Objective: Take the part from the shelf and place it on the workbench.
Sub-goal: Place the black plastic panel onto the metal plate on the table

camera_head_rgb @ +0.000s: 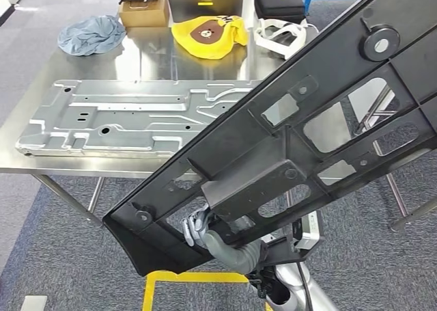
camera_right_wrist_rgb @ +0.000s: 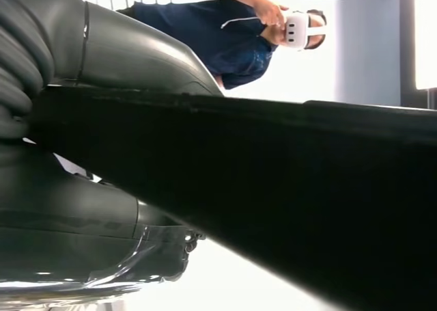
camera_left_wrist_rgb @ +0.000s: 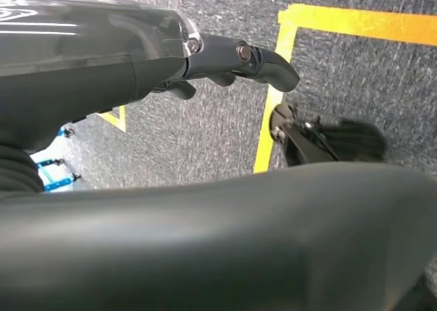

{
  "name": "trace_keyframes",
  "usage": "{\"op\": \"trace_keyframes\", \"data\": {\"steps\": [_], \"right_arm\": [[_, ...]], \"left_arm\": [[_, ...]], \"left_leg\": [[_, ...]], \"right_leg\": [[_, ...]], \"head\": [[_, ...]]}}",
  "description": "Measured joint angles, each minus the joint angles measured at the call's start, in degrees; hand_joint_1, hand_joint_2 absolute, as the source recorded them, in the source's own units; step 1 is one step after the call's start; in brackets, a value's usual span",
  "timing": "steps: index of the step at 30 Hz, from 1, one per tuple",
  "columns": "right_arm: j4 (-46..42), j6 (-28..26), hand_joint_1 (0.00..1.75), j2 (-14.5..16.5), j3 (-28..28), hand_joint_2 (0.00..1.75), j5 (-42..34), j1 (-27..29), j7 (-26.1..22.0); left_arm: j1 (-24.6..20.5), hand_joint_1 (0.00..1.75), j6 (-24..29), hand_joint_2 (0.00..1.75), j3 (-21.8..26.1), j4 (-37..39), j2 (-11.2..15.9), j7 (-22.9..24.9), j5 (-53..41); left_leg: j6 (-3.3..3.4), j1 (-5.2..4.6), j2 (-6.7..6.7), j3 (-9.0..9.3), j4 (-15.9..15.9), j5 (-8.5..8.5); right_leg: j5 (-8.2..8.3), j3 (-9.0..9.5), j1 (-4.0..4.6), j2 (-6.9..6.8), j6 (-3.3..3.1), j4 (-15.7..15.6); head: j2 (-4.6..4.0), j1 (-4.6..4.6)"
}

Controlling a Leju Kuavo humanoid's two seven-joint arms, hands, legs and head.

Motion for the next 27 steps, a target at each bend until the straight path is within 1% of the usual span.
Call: {"op": "trace_keyframes", "data": {"steps": [1, 2, 3, 4, 5, 7, 9, 10, 11, 12, 13, 14, 15, 16, 17, 18, 19, 20, 21, 22, 24, 25, 26, 27], "right_arm": [[0.0, 0.0, 1.75, 0.0, 0.0, 1.75, 0.0, 0.0, 0.0], [0.0, 0.0, 1.75, 0.0, 0.0, 1.75, 0.0, 0.0, 0.0], [0.0, 0.0, 1.75, 0.0, 0.0, 1.75, 0.0, 0.0, 0.0], [0.0, 0.0, 1.75, 0.0, 0.0, 1.75, 0.0, 0.0, 0.0], [0.0, 0.0, 1.75, 0.0, 0.0, 1.75, 0.0, -0.1, 0.0], [0.0, 0.0, 1.75, 0.0, 0.0, 1.75, 0.0, -0.1, 0.0], [-0.1, 0.0, 1.75, 0.0, 0.0, 1.75, 0.0, -0.1, 0.0], [-0.1, 0.0, 1.75, 0.0, 0.0, 1.75, 0.0, -0.1, 0.0], [-0.1, -0.1, 1.75, 0.0, -0.1, 1.75, 0.0, -0.2, 0.0], [-0.1, -0.1, 1.75, 0.0, -0.1, 1.75, 0.0, -0.2, 0.0], [-0.1, -0.1, 1.75, 0.0, -0.1, 1.75, 0.1, -0.1, 0.0], [-0.1, -0.1, 1.75, 0.0, -0.2, 1.75, 0.1, 0.0, 0.0], [-0.1, -0.2, 1.75, -0.1, -0.2, 1.75, 0.2, 0.1, 0.0], [-0.1, -0.2, 1.75, -0.1, -0.2, 1.75, 0.2, 0.2, 0.0], [-0.1, -0.2, 1.75, -0.1, -0.3, 1.75, 0.2, 0.2, 0.0], [-0.1, -0.2, 1.75, -0.1, -0.3, 1.75, 0.3, 0.2, 0.0], [0.0, -0.2, 1.75, -0.1, -0.4, 1.75, 0.3, 0.2, 0.0], [0.0, -0.2, 1.75, -0.1, -0.4, 1.75, 0.4, 0.2, 0.0], [0.0, -0.3, 1.75, -0.1, -0.4, 1.75, 0.5, 0.1, 0.0], [0.0, -0.3, 1.75, -0.1, -0.4, 1.75, 0.5, 0.1, 0.0], [0.0, -0.4, 1.75, -0.1, -0.5, 1.75, 0.6, 0.1, 0.0], [0.0, -0.4, 1.75, 0.0, -0.5, 1.75, 0.6, 0.0, 0.0], [0.0, -0.4, 1.75, 0.1, -0.5, 1.75, 0.6, -0.1, 0.0], [0.0, -0.4, 1.75, 0.1, -0.5, 1.75, 0.6, -0.1, 0.0]], "left_arm": [[0.1, 0.00, 0.0, 1.75, 0.0, 0.0, 0.0, 0.0, 0.0], [0.1, 0.00, 0.0, 1.75, 0.0, 0.0, 0.0, 0.0, 0.0], [0.1, 0.00, 0.0, 1.75, 0.0, 0.0, 0.0, 0.0, 0.0], [0.1, 0.00, 0.0, 1.75, 0.1, 0.0, 0.0, -0.1, 0.0], [0.1, 0.00, 0.0, 1.75, 0.1, 0.0, 0.0, -0.1, 0.0], [0.1, 0.00, 0.0, 1.75, 0.1, 0.0, 0.0, -0.2, 0.0], [0.1, 0.00, 0.0, 1.75, 0.1, 0.0, 0.0, -0.3, 0.0], [0.1, 0.00, 0.0, 1.75, 0.1, 0.0, 0.0, -0.4, 0.0], [0.1, 0.00, 0.0, 1.75, 0.1, 0.0, 0.0, -0.5, -0.1], [0.1, 0.00, -0.1, 1.75, 0.1, 0.0, 0.0, -0.5, -0.1], [0.0, 0.00, -0.1, 1.75, 0.1, 0.0, 0.0, -0.6, -0.2], [0.0, 0.00, -0.1, 1.75, 0.1, 0.0, 0.0, -0.6, -0.2], [0.0, 0.00, -0.1, 1.75, 0.1, 0.0, 0.0, -0.6, -0.3], [0.1, 0.00, -0.1, 1.75, 0.1, 0.0, 0.0, -0.6, -0.3], [0.1, 0.00, -0.1, 1.75, 0.1, 0.0, 0.0, -0.6, -0.3], [0.1, 0.00, -0.1, 1.75, 0.1, 0.0, 0.0, -0.5, -0.4], [0.1, 0.00, -0.1, 1.75, 0.2, 0.0, 0.0, -0.5, -0.5], [0.1, 0.00, -0.2, 1.75, 0.2, 0.0, 0.0, -0.6, -0.6], [0.0, 0.00, -0.2, 1.75, 0.2, 0.0, 0.0, -0.6, -0.8], [0.0, 0.00, -0.3, 1.75, 0.2, 0.0, 0.0, -0.6, -1.0], [-0.1, 0.00, -0.3, 1.75, 0.3, 0.0, 0.0, -0.6, -1.2], [-0.2, 0.00, -0.3, 1.75, 0.3, 0.0, 0.0, -0.7, -1.2], [-0.2, 0.00, -0.4, 1.75, 0.3, 0.0, -0.1, -0.7, -1.2], [-0.3, 0.00, -0.4, 1.75, 0.4, 0.0, -0.1, -0.7, -1.2]], "left_leg": [[0.09, 0.00, 0.00, -0.38, -0.9, 1.92], [0.27, -0.03, 0.00, 0.24, -3.8, 4.75], [0.54, -0.08, -0.05, 1.28, -7.2, 7.30], [0.82, -0.24, -0.09, 2.24, -10.1, 9.20], [1.11, -0.43, -0.13, 2.93, -12.2, 10.04], [1.65, -0.76, -0.18, 3.29, -13.5, 9.57], [2.12, -0.54, -0.19, 3.81, -14.4, 9.10], [2.34, -0.36, -0.17, 4.21, -14.9, 9.08], [2.57, -0.18, -0.15, 4.69, -15.3, 9.04], [2.81, -0.14, -0.13, 5.06, -15.5, 8.90], [3.00, -0.12, -0.11, 5.35, -15.5, 8.69], [3.09, -0.13, -0.10, 5.63, -15.5, 8.44], [3.09, -0.14, -0.11, 6.00, -15.5, 8.14], [3.01, -0.15, -0.13, 6.47, -15.5, 7.80], [2.91, -0.14, -0.16, 7.04, -15.5, 7.43], [2.75, -0.14, -0.18, 7.61, -15.5, 7.01], [2.53, -0.22, -0.21, 8.00, -15.5, 6.64], [2.29, -0.29, -0.23, 8.14, -15.4, 6.37], [2.05, -0.34, -0.23, 8.13, -15.4, 6.21], [1.83, -0.39, -0.21, 8.09, -15.5, 6.16], [1.31, -0.37, -0.16, 8.30, -15.6, 5.87], [0.98, -0.36, -0.16, 8.16, -15.0, 5.39], [0.63, -0.31, -0.16, 7.37, -13.2, 4.43], [0.34, -0.21, -0.17, 5.80, -10.1, 3.08]], "right_leg": [[-0.38, 0.56, 0.00, 0.08, 0.08, 0.0], [-0.82, 1.26, 0.00, 0.14, 0.19, 0.0], [-1.26, 1.91, -0.02, 0.17, 0.35, -0.1], [-1.63, 2.38, 0.03, 0.21, 0.56, -0.1], [-1.88, 2.57, 0.05, 0.23, 0.81, -0.1], [-2.05, 2.40, 0.08, 0.23, 1.41, -0.3], [-2.40, 2.53, 0.13, 0.12, 2.06, -0.4], [-3.03, 2.28, 0.17, 0.08, 2.29, 0.5], [-4.11, 1.42, 0.19, 0.07, 2.48, 2.5], [-5.52, -0.25, 0.16, 0.07, 2.58, 5.8], [-6.93, -2.52, 0.14, 0.07, 2.68, 9.7], [-7.77, -4.68, 0.13, 0.06, 2.78, 13.1], [-7.55, -6.18, 0.12, 0.06, 2.85, 15.0], [-6.08, -6.62, 0.12, 0.06, 2.87, 14.6], [-3.67, -5.99, 0.12, 0.04, 2.84, 12.1], [-1.06, -4.71, 0.14, 0.01, 2.69, 8.4], [0.83, -3.49, 0.26, -0.03, 2.48, 5.1], [1.74, -2.57, 0.37, -0.05, 2.19, 2.6], [1.84, -2.17, 0.50, -0.03, 1.88, 1.4], [1.53, -2.12, 0.61, 0.03, 1.61, 1.1], [1.27, -1.83, 0.40, 0.09, 1.08, 0.6], [1.16, -1.57, 0.23, 0.02, 0.79, 0.5], [1.04, -1.27, 0.05, -0.08, 0.50, 0.3], [0.87, -1.04, -0.02, -0.17, 0.25, 0.2]], "head": [[0.00, 0.00], [0.00, 0.00], [0.00, 0.01], [0.00, 0.01], [0.00, 0.00], [0.00, -0.03], [0.00, -0.02], [0.00, 0.02], [0.00, 0.04], [0.00, 0.05], [0.00, 0.07], [0.00, 0.07], [0.00, 0.07], [0.00, 0.07], [0.00, 0.07], [0.00, 0.07], [0.00, 0.06], [0.00, 0.09], [0.00, 0.09], [0.00, 0.09], [0.00, 0.09], [0.00, 0.07], [0.00, 0.04], [0.00, 0.01]]}}
